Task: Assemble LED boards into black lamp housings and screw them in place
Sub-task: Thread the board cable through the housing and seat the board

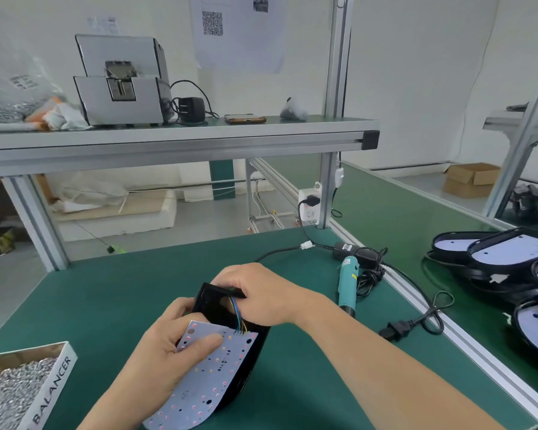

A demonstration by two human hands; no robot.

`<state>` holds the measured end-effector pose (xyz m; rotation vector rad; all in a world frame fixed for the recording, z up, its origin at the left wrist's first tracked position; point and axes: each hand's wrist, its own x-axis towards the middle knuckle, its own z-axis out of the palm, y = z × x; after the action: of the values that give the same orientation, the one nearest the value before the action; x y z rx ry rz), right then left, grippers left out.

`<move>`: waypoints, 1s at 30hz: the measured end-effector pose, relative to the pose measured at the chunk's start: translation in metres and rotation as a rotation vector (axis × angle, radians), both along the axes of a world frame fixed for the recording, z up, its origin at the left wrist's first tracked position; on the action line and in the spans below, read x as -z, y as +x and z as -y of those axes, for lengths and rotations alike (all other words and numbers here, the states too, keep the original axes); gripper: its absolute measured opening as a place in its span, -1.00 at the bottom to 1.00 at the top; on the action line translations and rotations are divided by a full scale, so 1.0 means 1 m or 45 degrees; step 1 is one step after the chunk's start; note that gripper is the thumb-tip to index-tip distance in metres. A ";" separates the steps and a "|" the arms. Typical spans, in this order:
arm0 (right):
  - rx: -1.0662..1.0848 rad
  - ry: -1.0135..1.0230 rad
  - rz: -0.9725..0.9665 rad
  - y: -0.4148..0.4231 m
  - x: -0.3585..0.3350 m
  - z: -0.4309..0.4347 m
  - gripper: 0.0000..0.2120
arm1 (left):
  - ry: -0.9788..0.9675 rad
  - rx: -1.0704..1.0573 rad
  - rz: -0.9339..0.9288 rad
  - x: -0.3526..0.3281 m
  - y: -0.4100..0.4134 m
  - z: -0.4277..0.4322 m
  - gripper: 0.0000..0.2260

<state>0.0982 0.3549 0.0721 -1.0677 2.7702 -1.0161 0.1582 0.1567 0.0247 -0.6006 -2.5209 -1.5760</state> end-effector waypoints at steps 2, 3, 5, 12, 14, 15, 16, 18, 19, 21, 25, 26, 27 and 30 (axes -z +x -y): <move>-0.035 0.042 -0.001 0.001 -0.003 0.000 -0.79 | -0.021 -0.004 -0.010 0.001 0.000 -0.002 -0.65; -0.048 0.068 -0.014 0.001 -0.004 0.001 -0.78 | -0.035 -0.003 -0.017 0.001 0.001 -0.004 -0.65; -0.022 0.131 -0.083 0.002 -0.005 0.003 -0.77 | -0.053 -0.005 -0.032 0.001 0.001 -0.008 -0.70; -0.081 0.258 0.183 -0.006 -0.006 -0.010 -0.81 | 0.003 -0.006 0.058 0.001 0.001 -0.006 -0.80; -0.181 0.171 0.460 -0.005 -0.012 -0.025 -0.77 | 0.100 -0.067 0.098 0.002 0.001 0.002 -0.79; -0.183 0.089 0.590 -0.003 -0.015 -0.030 -0.75 | 0.166 -0.091 0.139 0.002 0.001 0.006 -0.80; -0.159 -0.001 0.698 0.000 -0.016 -0.032 -0.71 | 0.264 -0.110 0.208 0.001 0.002 0.008 -0.81; -0.059 -0.147 0.822 0.004 -0.013 -0.033 -0.50 | 0.447 -0.154 0.360 0.000 0.004 0.010 -0.74; 0.002 -0.181 0.815 0.003 -0.009 -0.034 -0.38 | 0.506 -0.173 0.401 0.001 0.004 0.011 -0.67; 0.148 -0.203 0.745 0.004 -0.004 -0.035 -0.25 | 0.601 -0.211 0.452 0.002 0.004 0.011 -0.50; 0.499 -0.314 0.111 0.009 0.006 -0.036 -0.44 | 0.774 -0.294 0.532 -0.001 0.001 0.008 -0.65; 0.547 -0.461 -0.136 0.015 0.008 -0.034 -0.54 | 0.783 -0.312 0.542 -0.003 0.000 0.008 -0.67; 0.528 -0.569 -0.364 0.023 0.007 -0.030 -0.64 | 0.779 -0.316 0.550 -0.004 -0.001 0.008 -0.66; 0.291 -0.239 -0.578 0.041 0.008 -0.016 -0.76 | 0.775 -0.279 0.612 -0.007 -0.001 0.004 -0.59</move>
<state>0.1387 0.3705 0.0642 -1.1466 3.2765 -1.2111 0.1571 0.1527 0.0317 0.1415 -2.0619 -2.4459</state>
